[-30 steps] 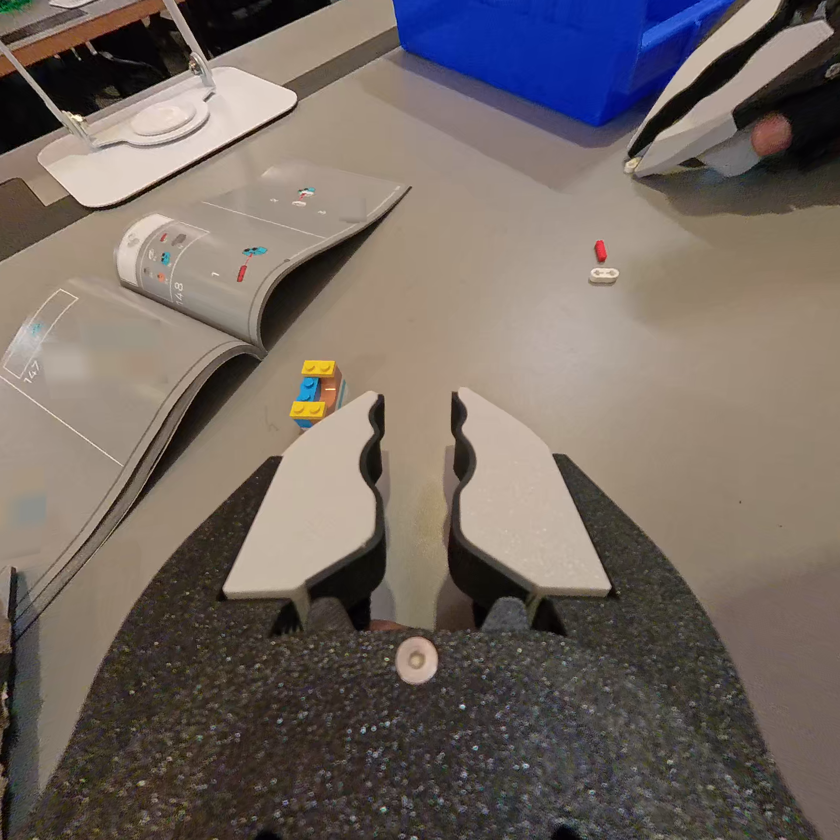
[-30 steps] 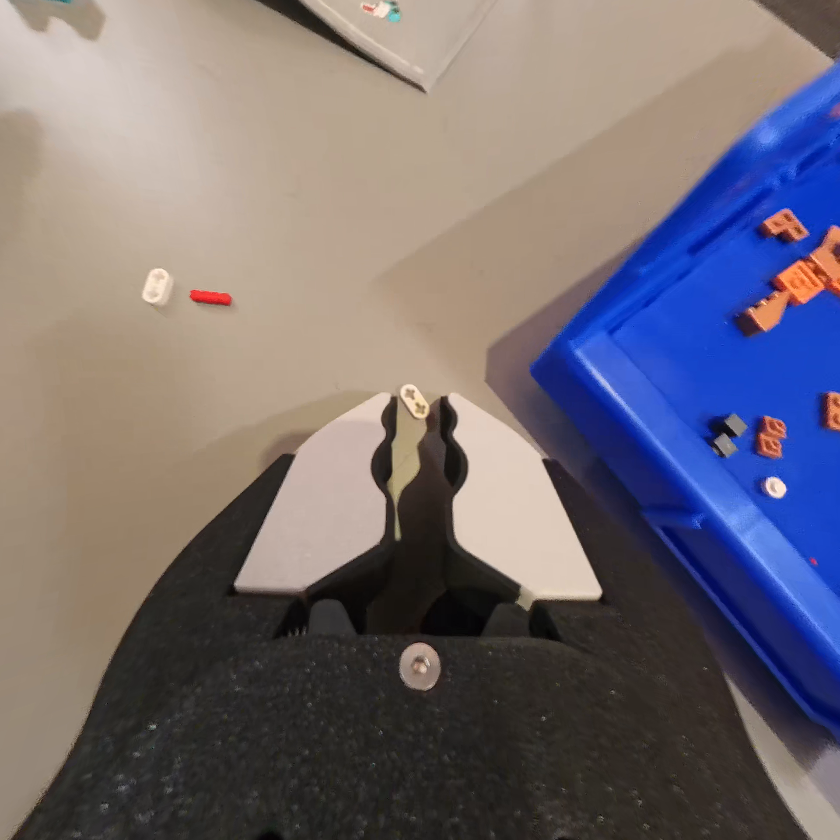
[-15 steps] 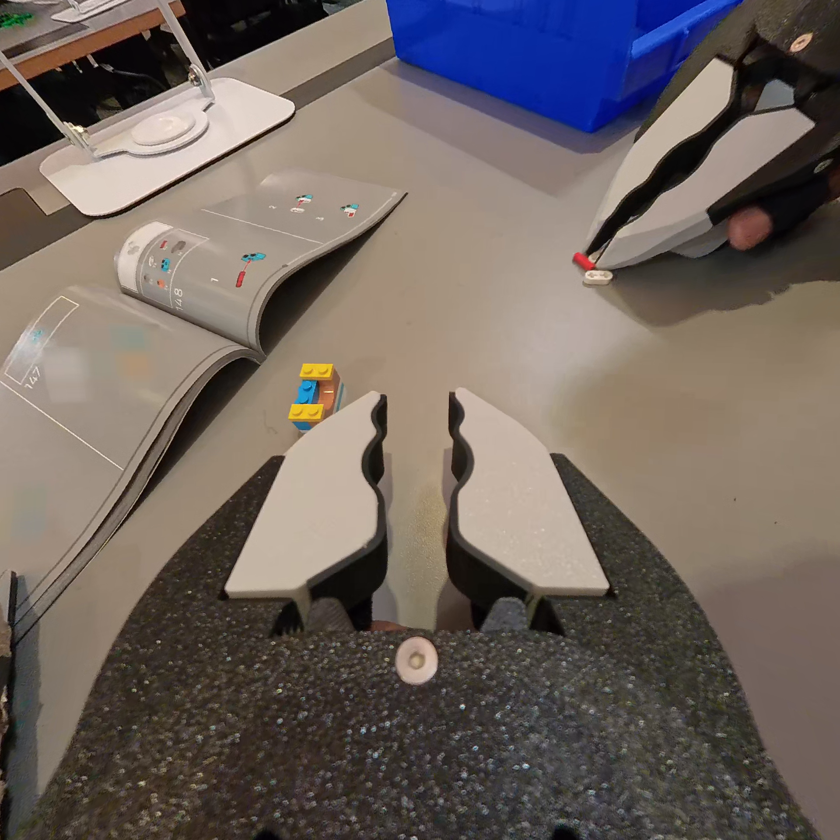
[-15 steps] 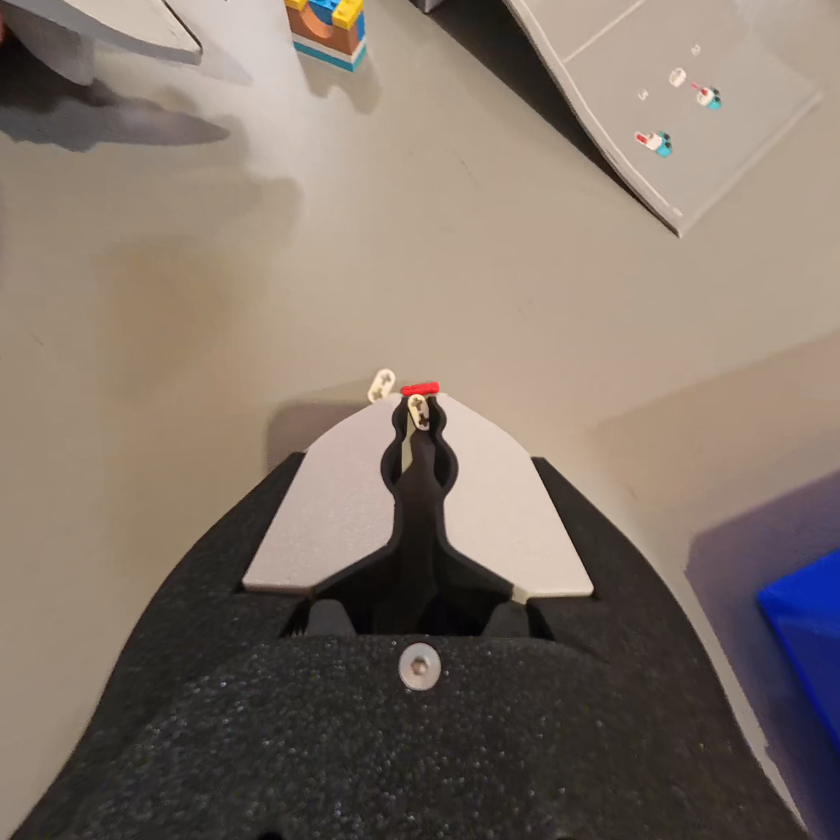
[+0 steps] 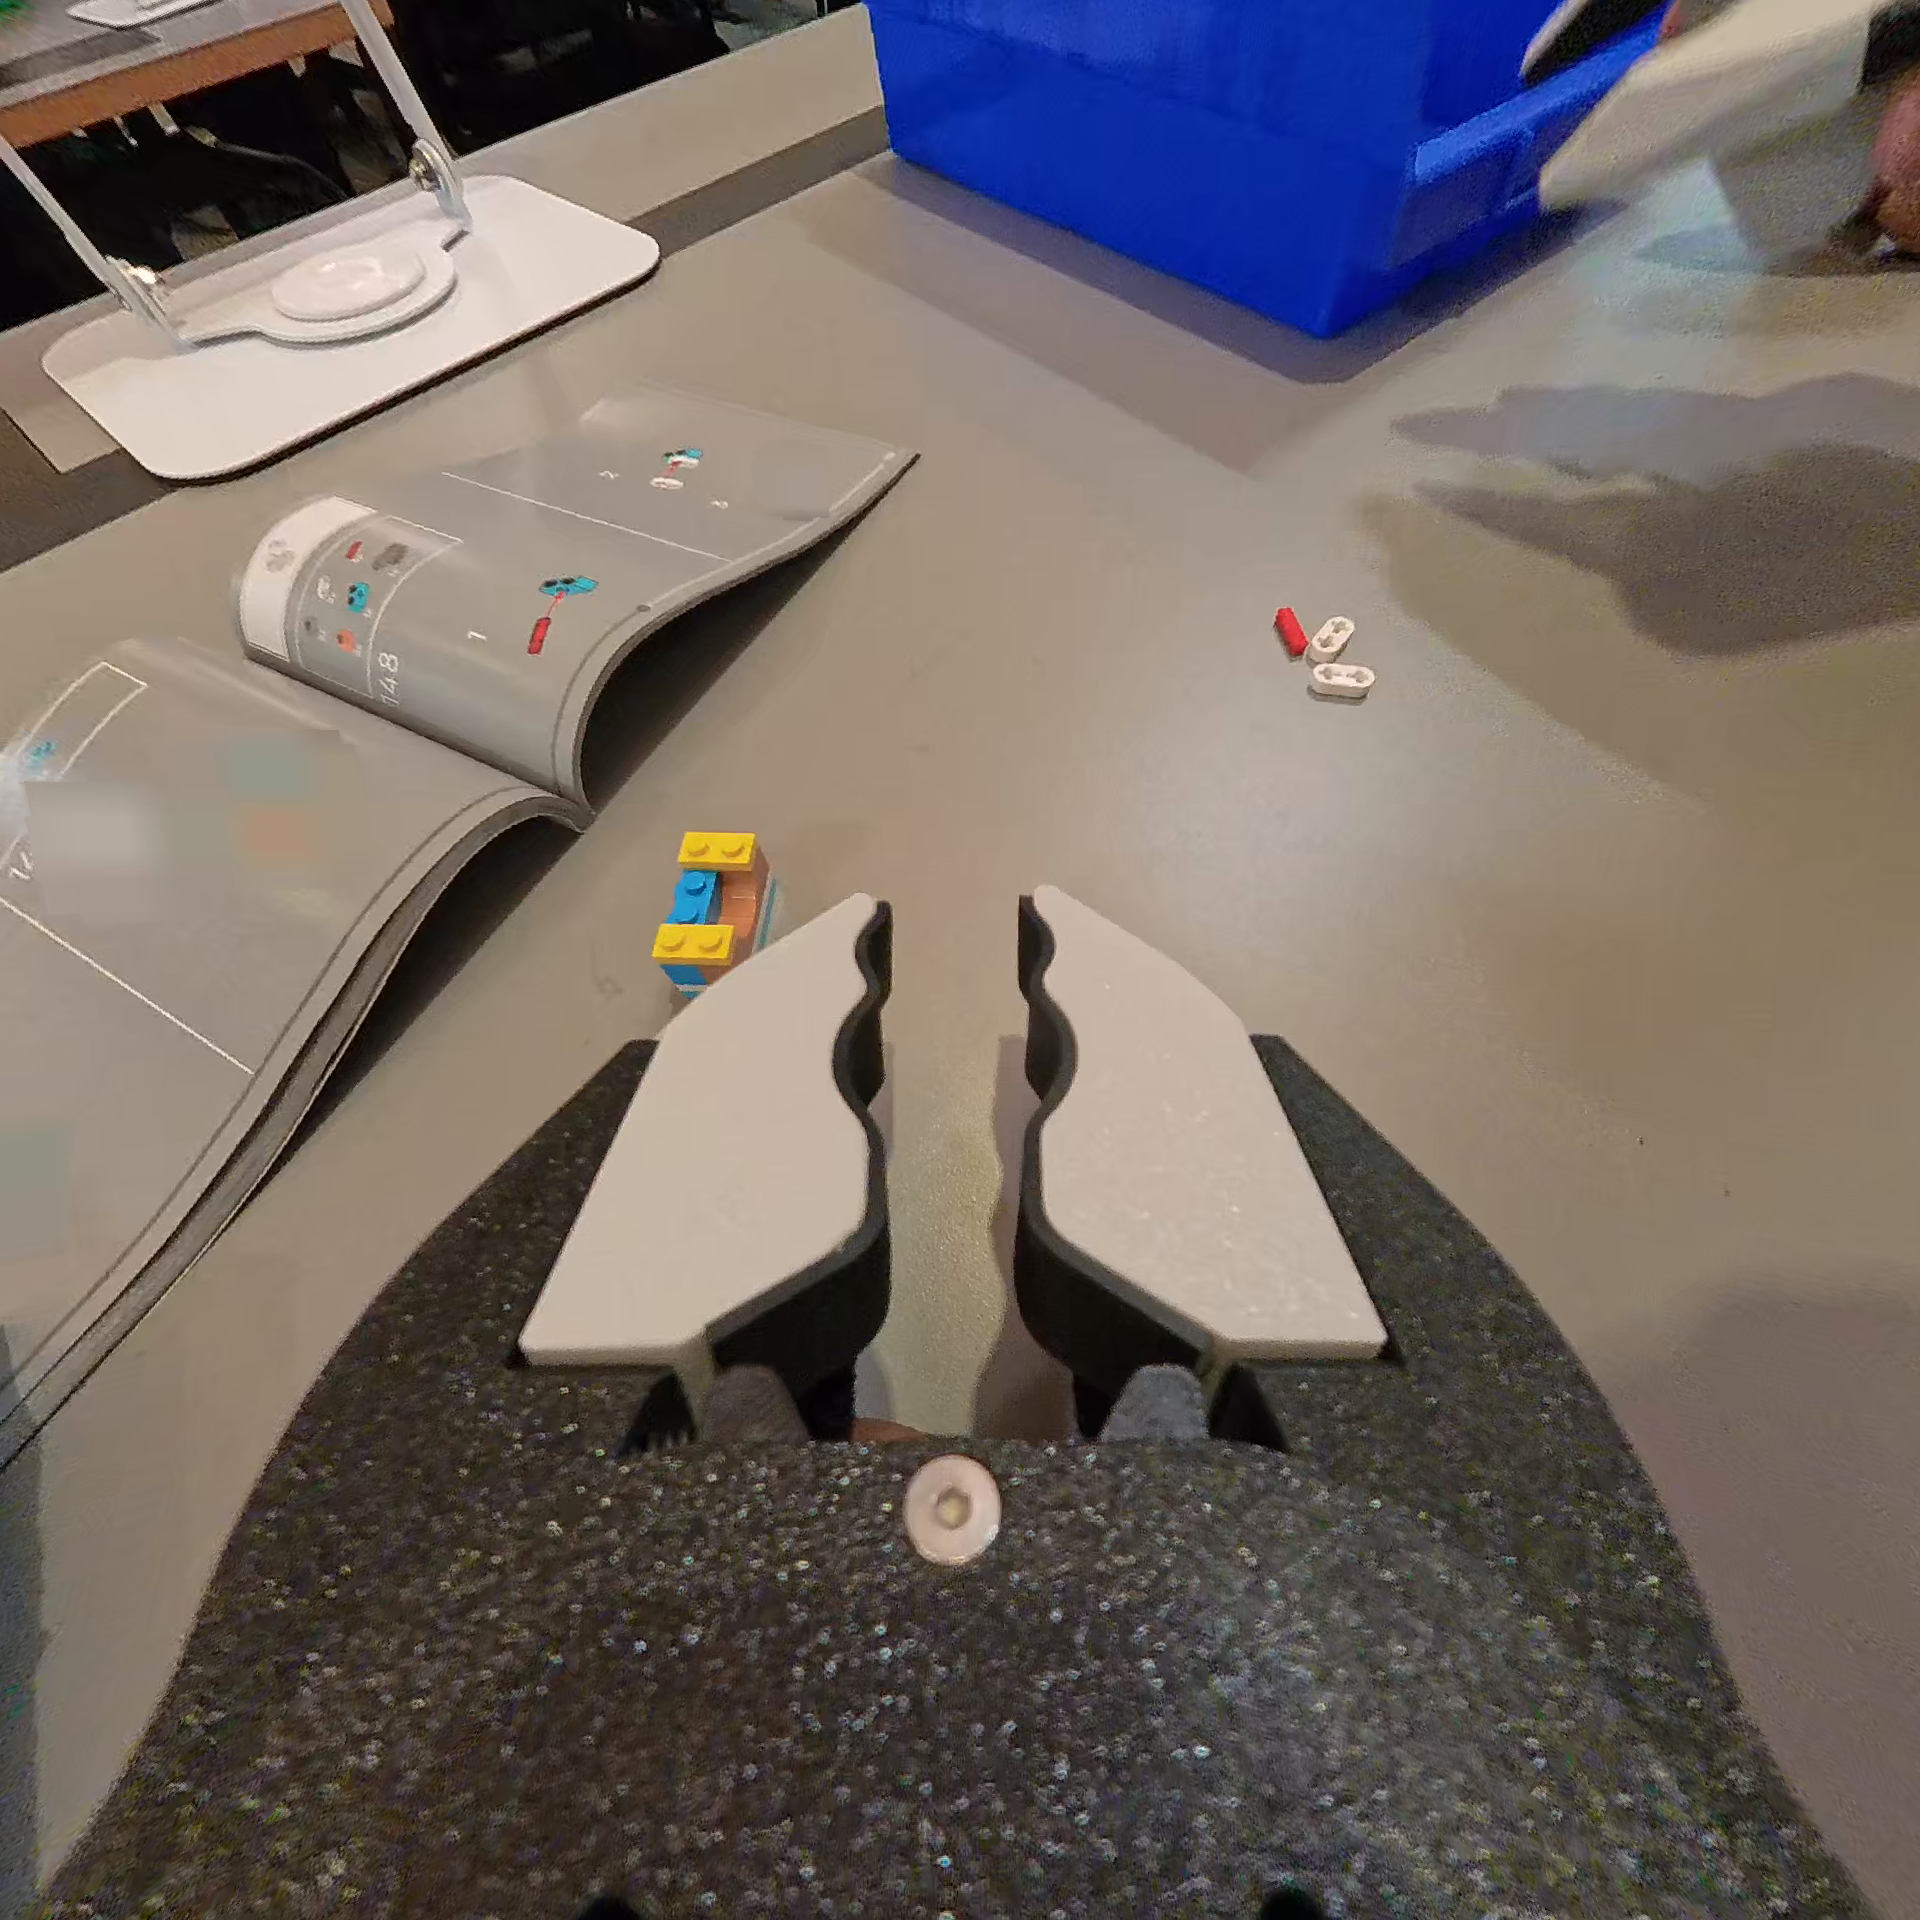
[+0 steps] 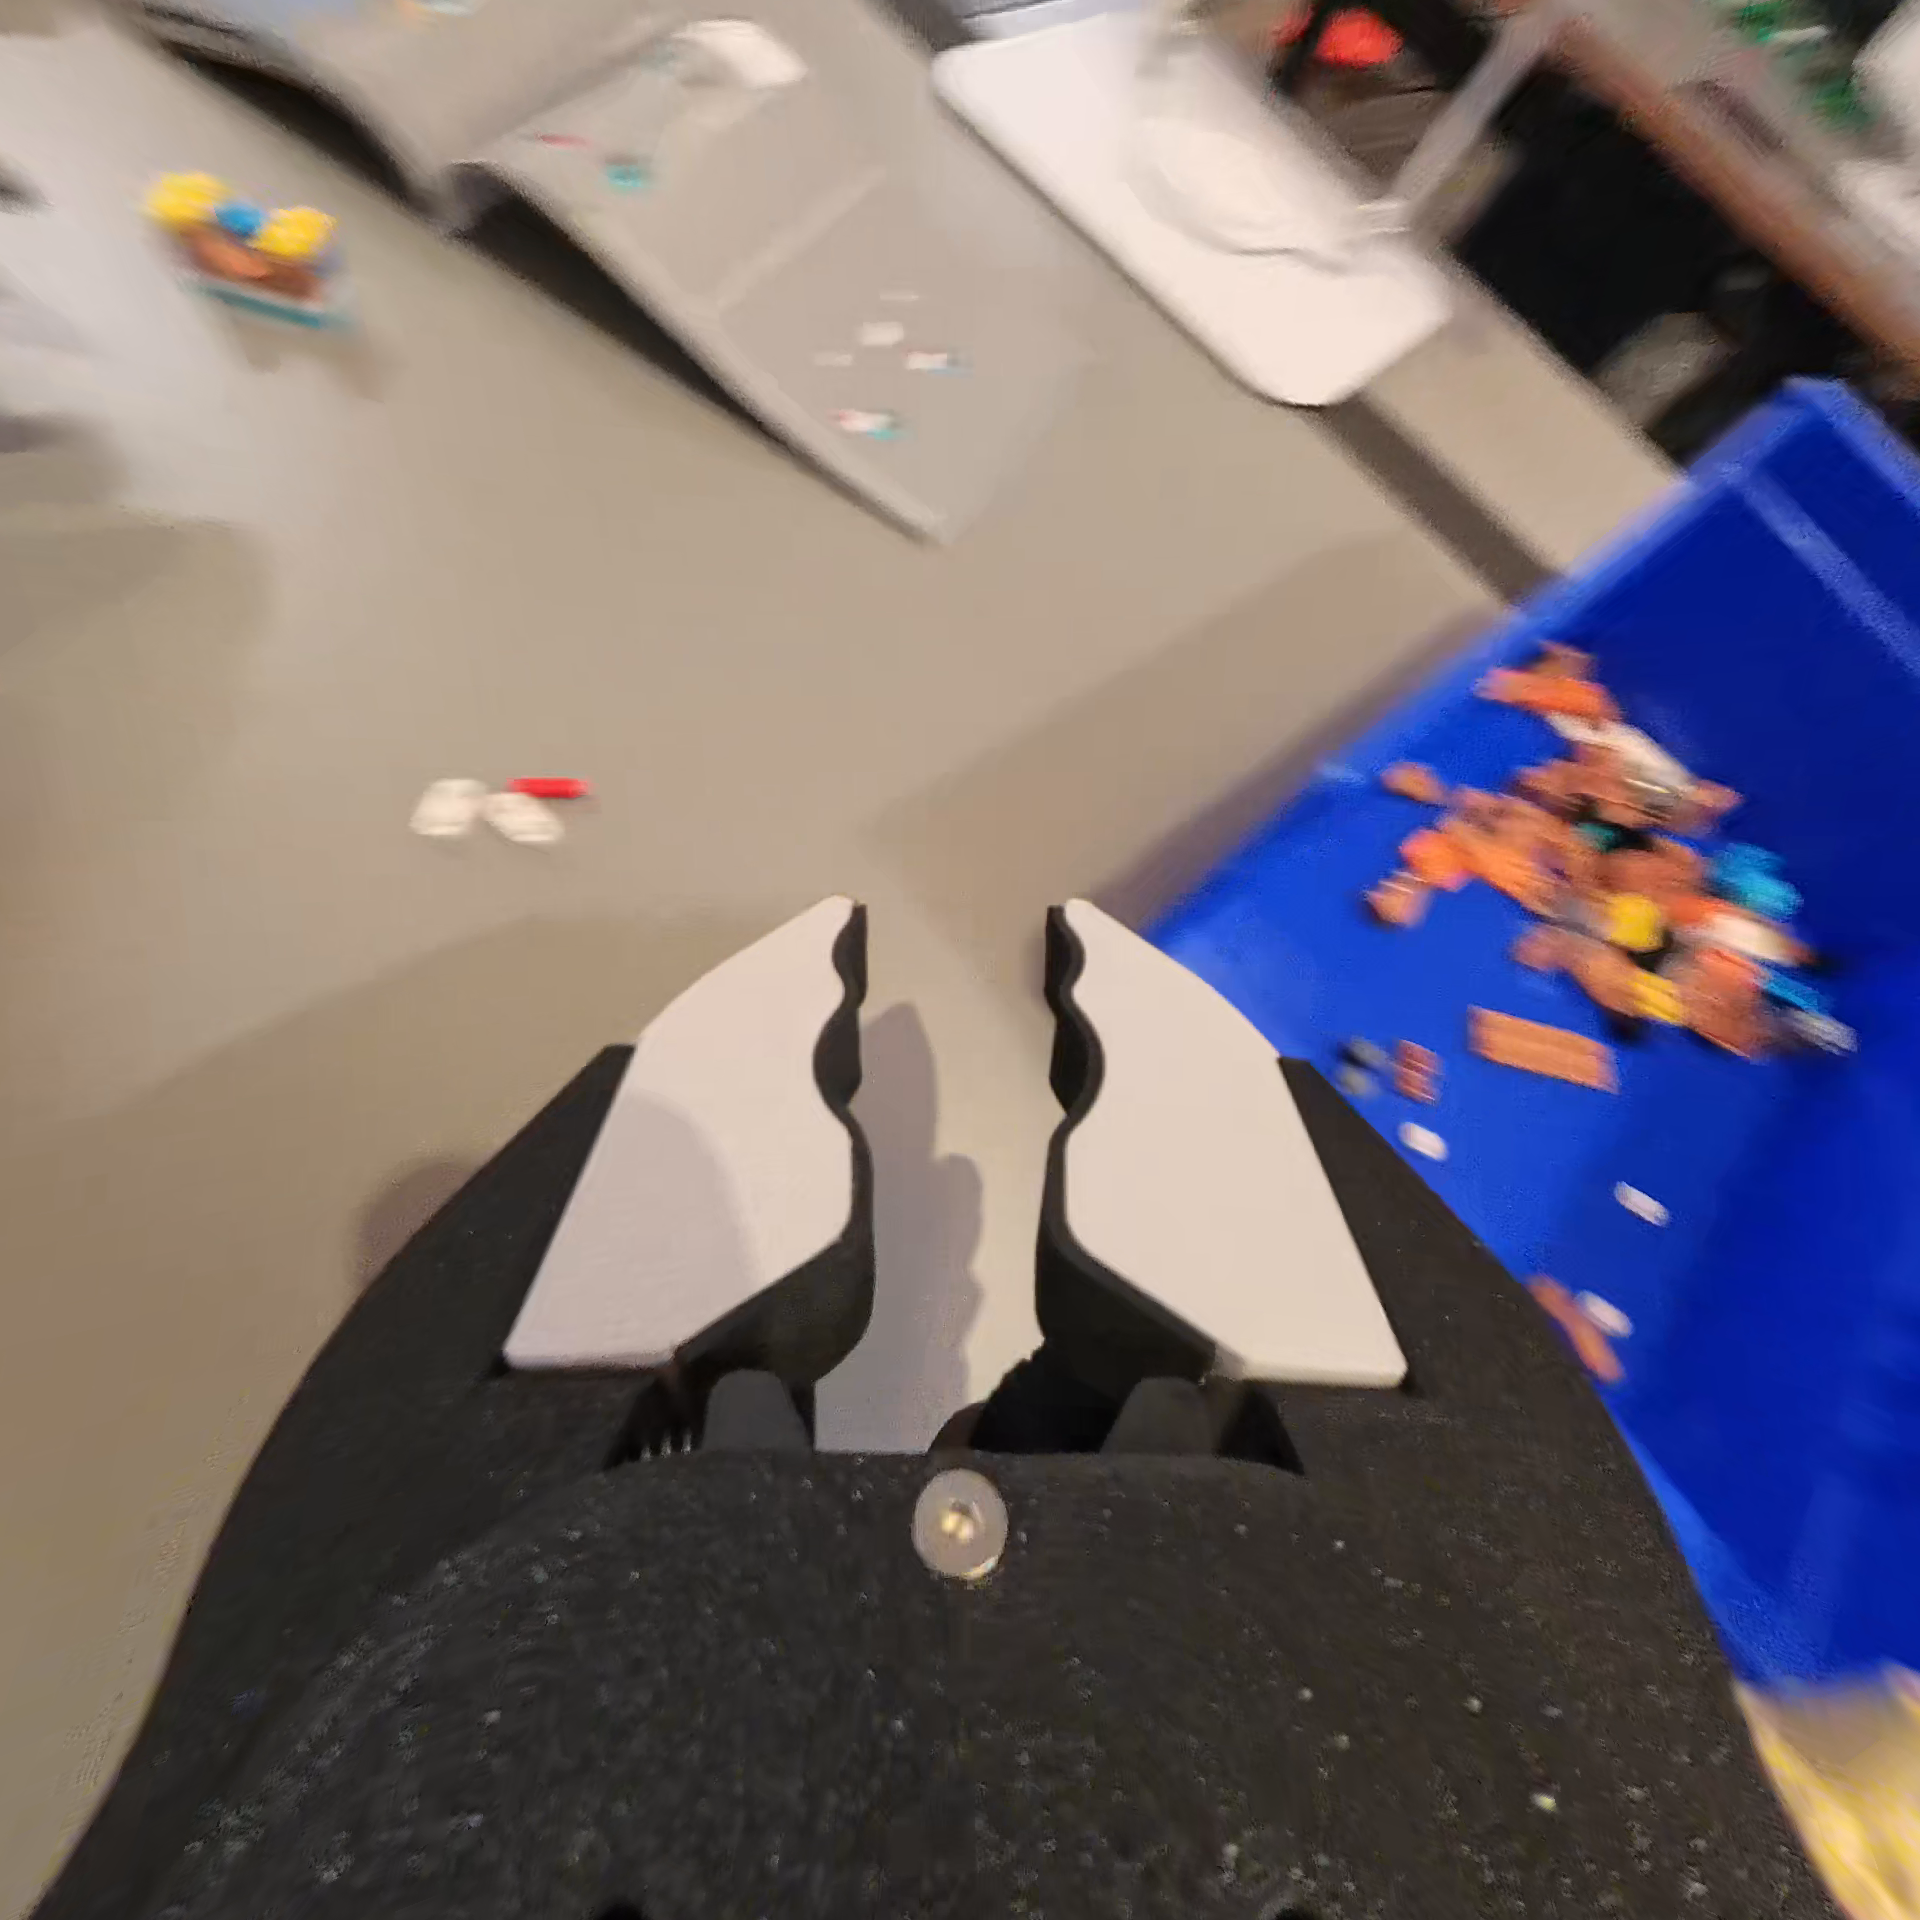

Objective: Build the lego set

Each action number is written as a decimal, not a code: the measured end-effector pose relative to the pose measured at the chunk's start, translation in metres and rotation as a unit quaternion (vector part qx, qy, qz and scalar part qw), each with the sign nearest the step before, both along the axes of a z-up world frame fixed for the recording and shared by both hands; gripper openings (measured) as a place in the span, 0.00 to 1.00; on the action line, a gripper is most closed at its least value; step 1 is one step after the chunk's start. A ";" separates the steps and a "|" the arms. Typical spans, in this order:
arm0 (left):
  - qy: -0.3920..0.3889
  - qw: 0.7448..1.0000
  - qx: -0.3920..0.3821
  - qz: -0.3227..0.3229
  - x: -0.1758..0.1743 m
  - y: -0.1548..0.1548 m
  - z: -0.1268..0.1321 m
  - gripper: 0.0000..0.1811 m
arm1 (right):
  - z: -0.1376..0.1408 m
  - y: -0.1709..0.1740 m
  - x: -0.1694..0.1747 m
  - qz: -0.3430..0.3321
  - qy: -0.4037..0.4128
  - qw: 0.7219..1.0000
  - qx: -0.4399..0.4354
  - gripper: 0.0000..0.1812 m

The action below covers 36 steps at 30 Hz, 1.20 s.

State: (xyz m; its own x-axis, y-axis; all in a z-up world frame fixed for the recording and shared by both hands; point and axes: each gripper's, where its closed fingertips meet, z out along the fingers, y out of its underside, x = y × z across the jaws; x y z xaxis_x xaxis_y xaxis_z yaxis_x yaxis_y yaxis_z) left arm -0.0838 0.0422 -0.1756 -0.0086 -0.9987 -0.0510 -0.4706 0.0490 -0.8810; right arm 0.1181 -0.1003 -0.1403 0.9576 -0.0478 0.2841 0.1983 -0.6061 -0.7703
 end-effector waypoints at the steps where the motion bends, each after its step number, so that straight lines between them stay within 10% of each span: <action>1: 0.002 1.000 -0.001 -0.001 0.000 0.000 -0.001 0.13 | 0.005 -0.006 0.019 -0.032 -0.010 0.999 0.008 0.18; 8: -0.001 1.000 0.018 -0.003 0.000 -0.002 0.000 0.12 | -0.034 0.011 0.052 -0.066 0.035 0.996 -0.058 0.24; 28: -0.002 1.000 0.006 -0.004 0.001 -0.001 0.001 0.11 | -0.025 0.069 -0.054 0.042 0.059 0.995 -0.067 0.22; 36: 0.000 1.000 -0.003 -0.009 0.001 -0.002 0.000 0.11 | 0.039 0.002 0.030 0.076 -0.048 0.976 -0.197 0.17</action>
